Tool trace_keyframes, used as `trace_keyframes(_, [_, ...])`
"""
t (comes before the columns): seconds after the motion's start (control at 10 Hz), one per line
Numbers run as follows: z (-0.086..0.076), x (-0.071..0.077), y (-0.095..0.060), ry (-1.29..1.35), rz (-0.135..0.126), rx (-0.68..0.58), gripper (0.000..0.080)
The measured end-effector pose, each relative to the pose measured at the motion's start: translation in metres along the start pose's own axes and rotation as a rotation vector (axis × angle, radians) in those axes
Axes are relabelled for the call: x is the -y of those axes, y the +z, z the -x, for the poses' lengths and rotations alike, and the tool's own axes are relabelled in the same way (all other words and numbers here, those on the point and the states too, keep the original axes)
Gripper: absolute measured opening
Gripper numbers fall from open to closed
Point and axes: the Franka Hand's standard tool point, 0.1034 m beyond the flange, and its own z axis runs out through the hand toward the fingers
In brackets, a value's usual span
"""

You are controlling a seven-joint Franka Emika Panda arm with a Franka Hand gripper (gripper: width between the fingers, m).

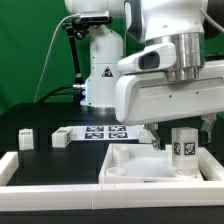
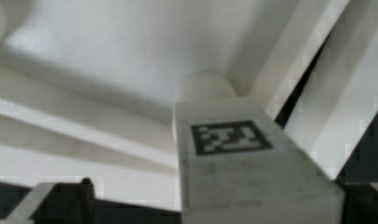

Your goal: Assemble one leg

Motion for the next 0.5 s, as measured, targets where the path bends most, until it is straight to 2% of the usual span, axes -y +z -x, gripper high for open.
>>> trace_keyframes(0.3, [-0.0039, 0.0001, -0.0009, -0.001, -0.002, 0.005, 0.0625])
trace_keyframes(0.4, [-0.0039, 0.0001, -0.0009, -0.001, -0.002, 0.005, 0.0427])
trace_keyframes(0.5, [-0.0039, 0.0003, -0.0009, 0.012, -0.003, 0.004, 0.0427])
